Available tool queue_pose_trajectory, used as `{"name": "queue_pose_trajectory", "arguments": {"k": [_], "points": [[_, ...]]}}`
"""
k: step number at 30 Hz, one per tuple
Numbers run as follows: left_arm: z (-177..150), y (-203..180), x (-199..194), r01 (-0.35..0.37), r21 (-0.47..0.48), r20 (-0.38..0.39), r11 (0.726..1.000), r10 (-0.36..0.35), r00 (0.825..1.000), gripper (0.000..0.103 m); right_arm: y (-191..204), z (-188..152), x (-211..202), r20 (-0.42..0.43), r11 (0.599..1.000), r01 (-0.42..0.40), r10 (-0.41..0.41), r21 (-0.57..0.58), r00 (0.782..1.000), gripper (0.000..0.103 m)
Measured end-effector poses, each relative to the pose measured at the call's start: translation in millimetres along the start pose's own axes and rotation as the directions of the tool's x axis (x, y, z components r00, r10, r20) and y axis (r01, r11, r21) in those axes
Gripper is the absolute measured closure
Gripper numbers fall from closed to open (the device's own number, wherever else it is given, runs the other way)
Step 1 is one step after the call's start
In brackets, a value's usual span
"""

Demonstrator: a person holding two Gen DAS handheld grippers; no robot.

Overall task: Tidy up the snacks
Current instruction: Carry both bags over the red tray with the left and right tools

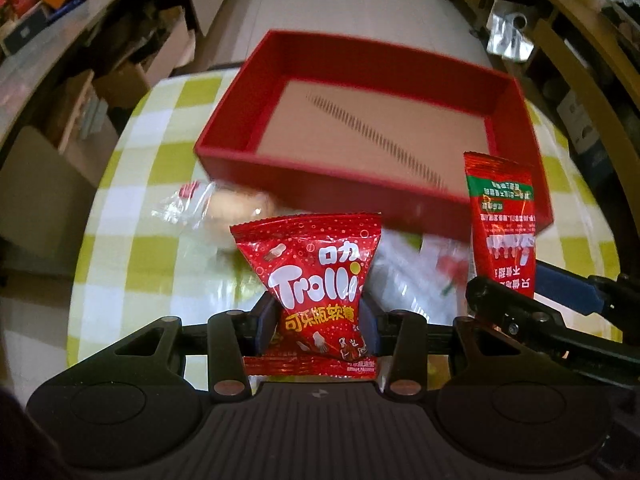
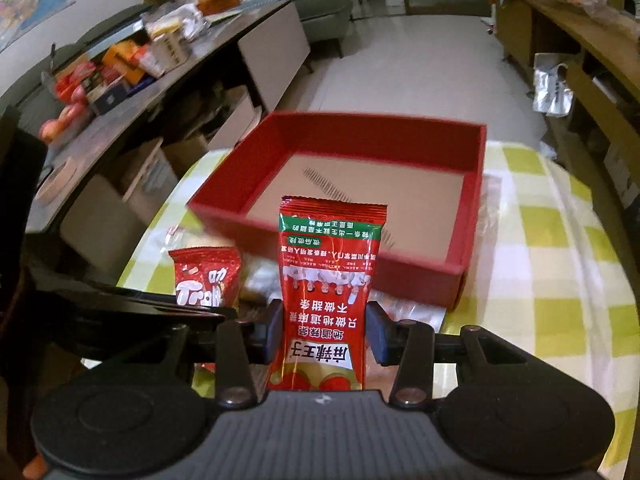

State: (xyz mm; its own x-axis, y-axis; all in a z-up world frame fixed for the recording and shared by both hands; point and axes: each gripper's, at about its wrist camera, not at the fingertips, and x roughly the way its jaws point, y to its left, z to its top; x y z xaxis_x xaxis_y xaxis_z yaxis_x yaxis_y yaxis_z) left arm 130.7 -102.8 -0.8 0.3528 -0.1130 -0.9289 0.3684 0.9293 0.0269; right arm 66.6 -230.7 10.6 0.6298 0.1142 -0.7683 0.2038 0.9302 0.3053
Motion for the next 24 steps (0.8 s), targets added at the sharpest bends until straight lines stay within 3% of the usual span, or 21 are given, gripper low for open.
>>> {"name": "queue_pose_trajectory", "arguments": {"k": [9, 16, 24], "points": [[45.8, -14.2, 14.1, 0.004, -0.002, 0.050, 1.000, -0.004, 0.999, 0.052, -20.9, 40.4, 22.6, 0.036, 0.997, 0.030, -0.033, 0.068, 0.999, 0.053], [75.6, -17.5, 32.0, -0.033, 0.001, 0.078, 0.999, 0.032, 0.996, 0.052, -29.8, 65.6, 50.1, 0.049, 0.994, 0.047, -0.052, 0.096, 0.997, 0.053], [104.3, -17.0, 40.7, 0.008, -0.017, 0.101, 1.000, -0.007, 0.995, 0.053, -42.6, 87.5, 61.3, 0.100, 0.991, 0.017, -0.031, 0.133, 0.994, 0.053]]}}
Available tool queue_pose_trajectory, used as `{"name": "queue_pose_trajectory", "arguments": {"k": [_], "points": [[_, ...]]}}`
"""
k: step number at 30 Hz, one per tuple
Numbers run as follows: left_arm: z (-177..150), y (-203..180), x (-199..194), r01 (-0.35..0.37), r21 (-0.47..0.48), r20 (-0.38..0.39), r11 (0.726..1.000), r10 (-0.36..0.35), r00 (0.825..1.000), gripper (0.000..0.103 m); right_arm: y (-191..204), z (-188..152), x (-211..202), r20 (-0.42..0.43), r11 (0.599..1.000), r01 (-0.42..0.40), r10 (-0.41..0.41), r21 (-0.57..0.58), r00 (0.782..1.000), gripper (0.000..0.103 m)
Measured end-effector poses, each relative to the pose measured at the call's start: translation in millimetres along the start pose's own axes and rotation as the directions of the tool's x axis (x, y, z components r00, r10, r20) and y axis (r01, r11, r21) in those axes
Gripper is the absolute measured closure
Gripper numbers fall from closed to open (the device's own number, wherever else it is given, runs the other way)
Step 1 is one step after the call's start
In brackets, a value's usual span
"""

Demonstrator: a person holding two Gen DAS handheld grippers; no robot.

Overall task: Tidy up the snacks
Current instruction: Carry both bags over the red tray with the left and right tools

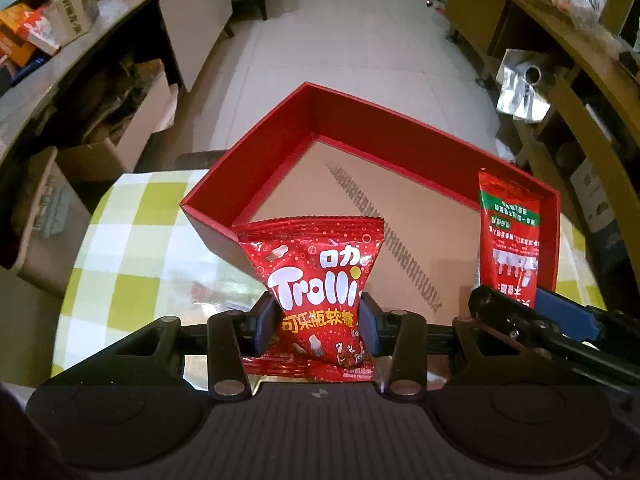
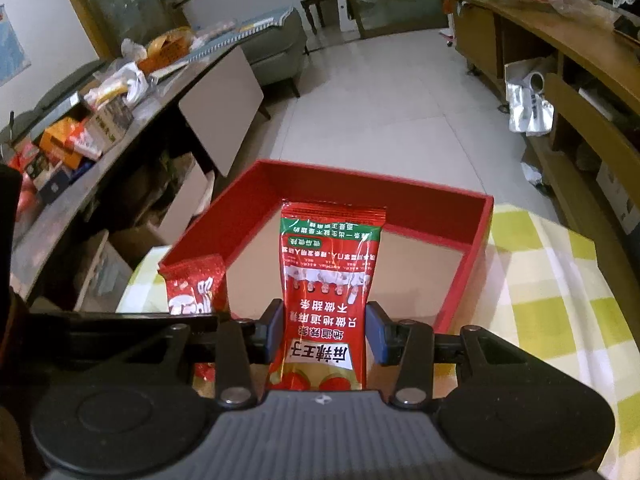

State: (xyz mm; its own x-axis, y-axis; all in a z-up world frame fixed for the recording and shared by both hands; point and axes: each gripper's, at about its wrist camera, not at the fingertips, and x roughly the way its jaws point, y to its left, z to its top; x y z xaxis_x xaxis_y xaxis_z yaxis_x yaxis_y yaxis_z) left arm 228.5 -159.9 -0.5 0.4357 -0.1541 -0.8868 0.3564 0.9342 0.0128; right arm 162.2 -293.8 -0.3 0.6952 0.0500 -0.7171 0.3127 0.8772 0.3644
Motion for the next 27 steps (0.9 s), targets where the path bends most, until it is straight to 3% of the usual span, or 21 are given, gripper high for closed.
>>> {"name": "queue_pose_trajectory", "arguments": {"k": [11, 17, 19, 27], "points": [[12.5, -15.1, -5.2, -0.001, 0.008, 0.037, 1.000, 0.001, 0.999, 0.054, -23.4, 11.2, 3.9, 0.034, 0.997, -0.032, 0.030, 0.073, 0.999, 0.054], [28.8, -35.0, 18.3, -0.027, 0.097, 0.101, 0.995, 0.017, 0.995, 0.053, -42.7, 10.0, 32.1, 0.030, 0.991, -0.027, 0.023, 0.131, 0.999, 0.054], [29.3, -37.5, 35.5, -0.046, 0.114, 0.083, 0.992, 0.036, 0.996, 0.054, -44.4, 6.9, 45.3, 0.002, 0.991, -0.017, 0.017, 0.132, 1.000, 0.054], [20.8, -20.4, 58.9, -0.080, 0.108, 0.035, 0.991, 0.077, 0.996, 0.049, -15.5, 1.4, 60.5, -0.018, 0.996, 0.081, -0.082, -0.043, 0.997, 0.053]]}}
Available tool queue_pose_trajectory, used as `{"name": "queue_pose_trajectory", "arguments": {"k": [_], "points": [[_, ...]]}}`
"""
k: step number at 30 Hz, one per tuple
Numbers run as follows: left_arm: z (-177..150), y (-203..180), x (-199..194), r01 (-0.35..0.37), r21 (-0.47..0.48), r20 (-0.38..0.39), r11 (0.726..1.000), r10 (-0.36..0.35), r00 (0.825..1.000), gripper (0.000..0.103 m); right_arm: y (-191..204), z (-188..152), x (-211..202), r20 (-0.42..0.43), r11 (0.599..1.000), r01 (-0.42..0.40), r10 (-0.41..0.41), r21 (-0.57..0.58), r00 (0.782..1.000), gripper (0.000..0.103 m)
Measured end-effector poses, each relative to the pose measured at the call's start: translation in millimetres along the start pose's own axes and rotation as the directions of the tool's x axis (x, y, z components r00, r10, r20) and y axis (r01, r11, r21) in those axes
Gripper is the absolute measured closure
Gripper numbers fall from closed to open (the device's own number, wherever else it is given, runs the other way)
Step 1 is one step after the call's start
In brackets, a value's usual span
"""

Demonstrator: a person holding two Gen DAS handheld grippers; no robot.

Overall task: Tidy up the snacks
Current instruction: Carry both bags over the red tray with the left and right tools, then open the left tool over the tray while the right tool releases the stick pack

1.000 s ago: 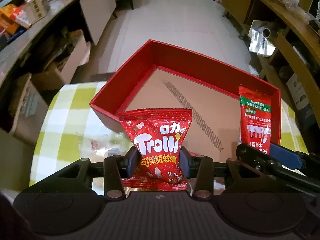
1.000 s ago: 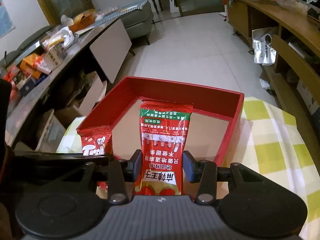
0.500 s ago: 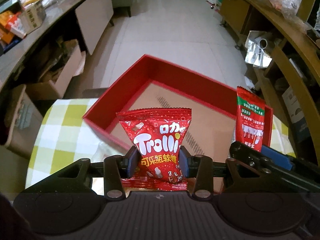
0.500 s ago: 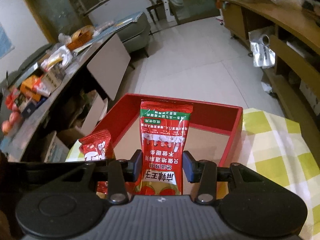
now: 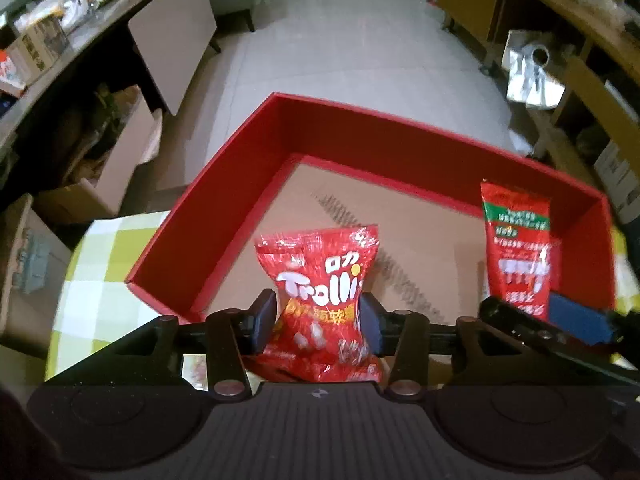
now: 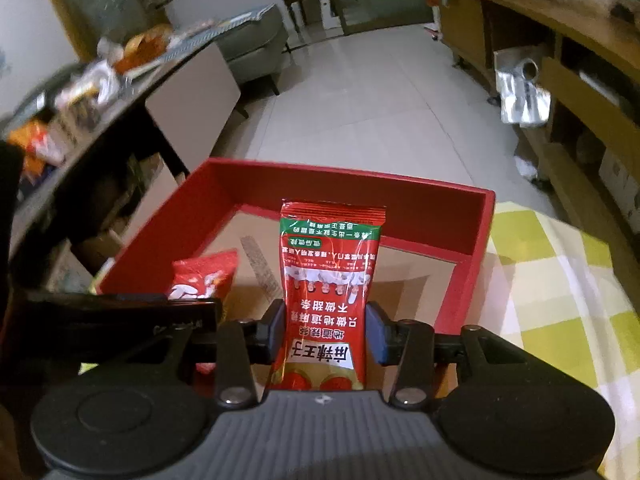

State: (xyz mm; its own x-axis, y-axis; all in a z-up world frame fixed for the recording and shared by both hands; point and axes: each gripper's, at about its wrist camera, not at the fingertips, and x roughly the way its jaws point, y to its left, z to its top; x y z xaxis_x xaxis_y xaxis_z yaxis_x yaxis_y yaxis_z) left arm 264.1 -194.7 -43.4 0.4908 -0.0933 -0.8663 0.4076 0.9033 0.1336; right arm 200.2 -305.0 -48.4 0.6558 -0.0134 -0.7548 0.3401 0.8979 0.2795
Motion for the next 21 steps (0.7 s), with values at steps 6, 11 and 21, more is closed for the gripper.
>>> {"name": "queue_pose_trajectory", "arguments": {"k": [6, 11, 21], "points": [[-13.9, 3.0, -6.7, -0.027, 0.031, -0.016, 0.999, 0.027, 0.999, 0.054, 13.5, -6.6, 2.0, -0.031, 0.996, 0.031, -0.034, -0.088, 0.999, 0.052], [-25.9, 9.1, -18.6, -0.021, 0.013, -0.065, 1.000, 0.022, 0.998, 0.055, 21.1, -11.5, -1.9, -0.084, 0.991, 0.047, -0.058, -0.127, 0.995, 0.052], [-52.6, 10.4, -48.5, -0.019, 0.015, -0.110, 1.000, 0.020, 0.994, 0.054, 22.3, -18.8, -25.9, -0.223, 0.995, 0.031, -0.052, -0.098, 0.973, 0.052]]}}
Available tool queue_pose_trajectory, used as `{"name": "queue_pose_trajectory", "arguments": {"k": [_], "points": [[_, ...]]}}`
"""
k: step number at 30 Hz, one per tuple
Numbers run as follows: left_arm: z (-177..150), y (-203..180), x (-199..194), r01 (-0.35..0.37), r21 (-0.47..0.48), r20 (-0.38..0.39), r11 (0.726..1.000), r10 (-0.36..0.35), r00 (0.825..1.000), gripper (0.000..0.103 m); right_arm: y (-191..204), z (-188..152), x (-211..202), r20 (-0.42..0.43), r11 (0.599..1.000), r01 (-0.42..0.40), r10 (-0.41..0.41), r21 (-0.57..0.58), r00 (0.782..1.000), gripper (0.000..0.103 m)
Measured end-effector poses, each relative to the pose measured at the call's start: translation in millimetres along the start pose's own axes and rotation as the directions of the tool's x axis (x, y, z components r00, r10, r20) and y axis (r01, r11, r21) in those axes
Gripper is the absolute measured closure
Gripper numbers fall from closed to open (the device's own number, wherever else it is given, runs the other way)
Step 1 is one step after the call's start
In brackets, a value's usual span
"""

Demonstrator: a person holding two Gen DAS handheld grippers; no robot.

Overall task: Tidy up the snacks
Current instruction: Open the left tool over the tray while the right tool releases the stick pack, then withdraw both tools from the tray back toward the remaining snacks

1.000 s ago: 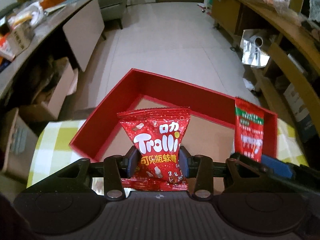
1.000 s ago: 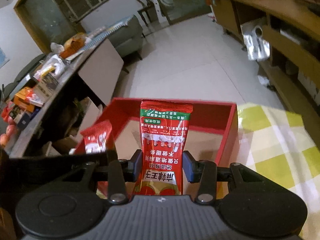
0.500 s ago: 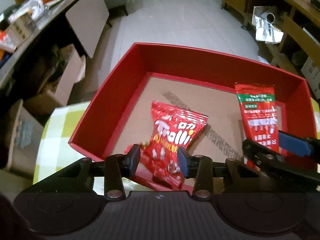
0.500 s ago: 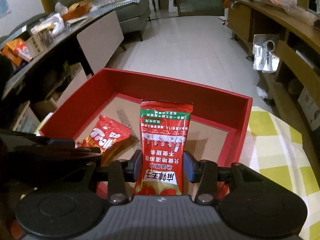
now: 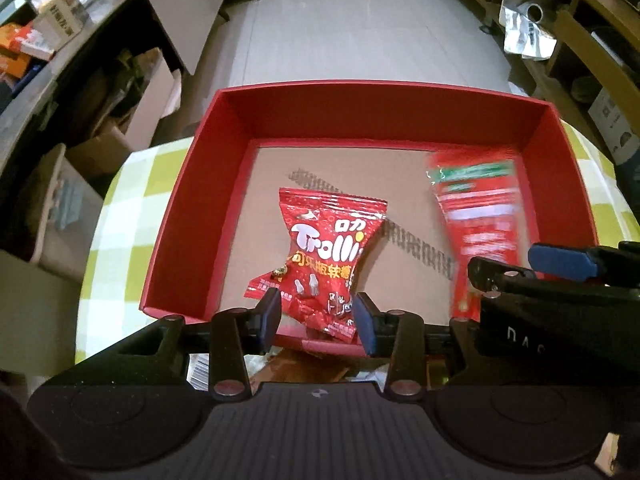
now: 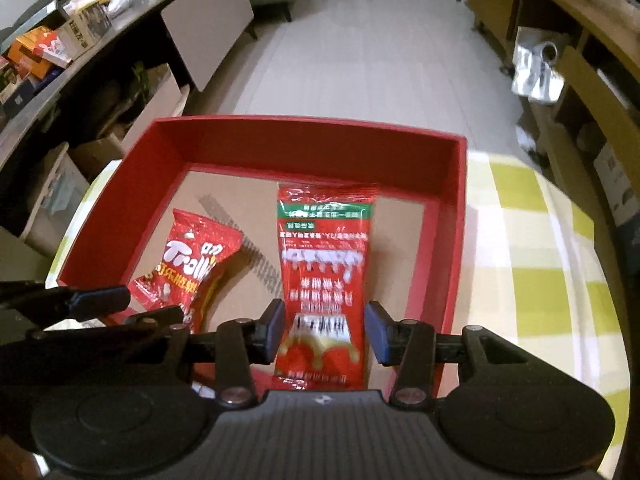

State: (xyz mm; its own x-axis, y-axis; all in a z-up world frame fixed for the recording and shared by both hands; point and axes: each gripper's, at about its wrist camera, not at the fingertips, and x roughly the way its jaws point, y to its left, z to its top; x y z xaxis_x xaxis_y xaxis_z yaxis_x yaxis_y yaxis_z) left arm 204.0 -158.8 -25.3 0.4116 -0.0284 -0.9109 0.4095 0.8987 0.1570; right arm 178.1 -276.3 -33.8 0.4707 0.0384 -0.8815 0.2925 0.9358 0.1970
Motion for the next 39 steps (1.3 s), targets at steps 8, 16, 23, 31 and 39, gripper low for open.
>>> {"name": "queue_pose_trajectory", "arguments": {"k": [8, 16, 23, 31, 39], "points": [[-1.4, 7.4, -16.2, 0.019, -0.047, 0.037, 0.999, -0.017, 0.999, 0.032, -1.9, -2.2, -27.0, 0.070, 0.999, 0.042, -0.043, 0.013, 0.997, 0.051], [-6.2, 12.4, -28.2, 0.034, -0.056, 0.044, 0.998, -0.032, 0.999, 0.029, 6.0, -5.4, -42.6, 0.088, 0.998, 0.058, -0.058, 0.000, 0.994, 0.051], [-16.8, 19.8, -45.0, 0.052, -0.072, 0.056, 0.996, -0.048, 0.997, 0.026, 12.0, -15.8, -63.7, 0.113, 0.999, 0.045, -0.044, -0.004, 0.993, 0.051], [-32.7, 22.9, -61.4, 0.042, -0.062, 0.078, 0.997, -0.037, 0.996, 0.023, 19.7, -34.0, -80.5, 0.120, 0.999, 0.033, -0.029, -0.024, 0.992, 0.050], [-51.4, 28.9, -68.9, 0.053, -0.069, 0.066, 0.996, -0.049, 0.997, 0.023, 29.4, -52.0, -90.7, 0.111, 0.998, 0.027, -0.021, -0.053, 0.994, 0.050]]}}
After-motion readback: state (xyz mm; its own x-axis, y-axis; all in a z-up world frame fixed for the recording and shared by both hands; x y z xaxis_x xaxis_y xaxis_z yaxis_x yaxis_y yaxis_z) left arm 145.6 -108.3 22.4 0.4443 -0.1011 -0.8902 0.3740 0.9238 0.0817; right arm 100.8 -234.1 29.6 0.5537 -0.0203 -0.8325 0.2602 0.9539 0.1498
